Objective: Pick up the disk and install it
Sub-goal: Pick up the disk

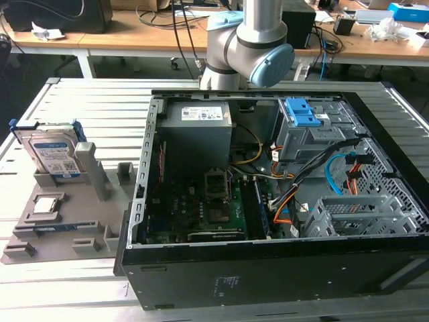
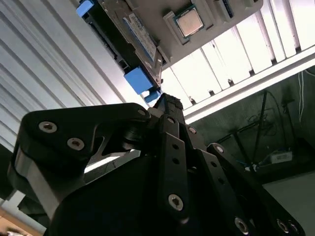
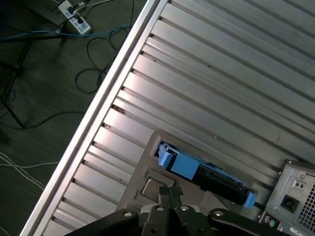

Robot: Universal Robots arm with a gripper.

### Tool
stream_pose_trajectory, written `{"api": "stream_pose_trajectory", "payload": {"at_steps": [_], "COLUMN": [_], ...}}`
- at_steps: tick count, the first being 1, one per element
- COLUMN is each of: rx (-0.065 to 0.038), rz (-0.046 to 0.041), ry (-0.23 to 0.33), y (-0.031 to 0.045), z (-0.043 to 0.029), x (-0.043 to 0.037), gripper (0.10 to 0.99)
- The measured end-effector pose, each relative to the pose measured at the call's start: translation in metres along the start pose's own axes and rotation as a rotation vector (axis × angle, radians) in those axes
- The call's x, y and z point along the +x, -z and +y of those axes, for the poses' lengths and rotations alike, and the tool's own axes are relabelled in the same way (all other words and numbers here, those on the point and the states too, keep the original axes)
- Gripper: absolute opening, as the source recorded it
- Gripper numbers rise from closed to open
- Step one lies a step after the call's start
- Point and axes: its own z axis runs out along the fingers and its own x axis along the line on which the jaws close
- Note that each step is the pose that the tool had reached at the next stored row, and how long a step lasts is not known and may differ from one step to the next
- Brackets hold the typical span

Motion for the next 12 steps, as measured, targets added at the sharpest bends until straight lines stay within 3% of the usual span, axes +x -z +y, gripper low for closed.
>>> {"api": "stream_pose_trajectory", "payload": {"at_steps": [12], "rx": [-0.005], "rz": [0.0102], "ry": [0.227], "y": [0.0000], "z": [0.0000], "x": [0.0000], "gripper": [0.106]}}
